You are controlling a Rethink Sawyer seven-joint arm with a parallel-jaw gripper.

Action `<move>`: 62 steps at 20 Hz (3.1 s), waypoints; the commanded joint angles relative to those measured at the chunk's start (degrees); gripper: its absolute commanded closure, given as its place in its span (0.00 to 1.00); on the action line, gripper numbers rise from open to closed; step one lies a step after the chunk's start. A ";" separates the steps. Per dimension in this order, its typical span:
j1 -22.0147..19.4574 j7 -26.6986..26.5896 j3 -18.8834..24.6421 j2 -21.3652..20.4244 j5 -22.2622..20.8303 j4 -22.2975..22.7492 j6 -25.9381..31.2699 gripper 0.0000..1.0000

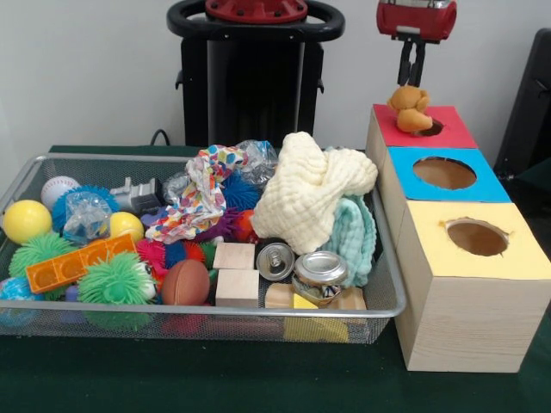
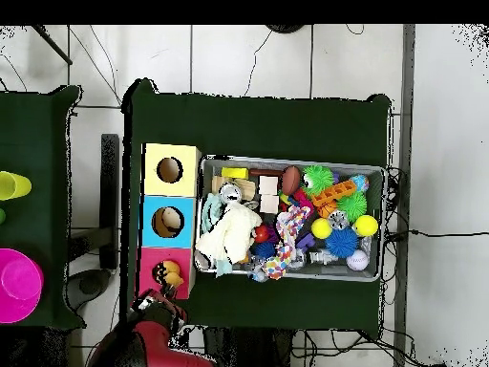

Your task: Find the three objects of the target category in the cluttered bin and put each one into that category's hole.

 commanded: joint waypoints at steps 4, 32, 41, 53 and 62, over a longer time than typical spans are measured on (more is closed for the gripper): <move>0.28 8.65 3.05 0.97 -1.70 0.64 1.49 1.00; 1.83 5.55 3.32 1.35 -2.63 -1.09 5.84 0.00; 5.39 5.92 -3.54 -0.75 -1.64 -4.86 11.31 0.00; -4.77 3.13 1.23 -0.21 -6.16 -4.20 6.94 0.00; -8.19 5.45 2.49 6.06 -9.43 -4.88 0.82 0.00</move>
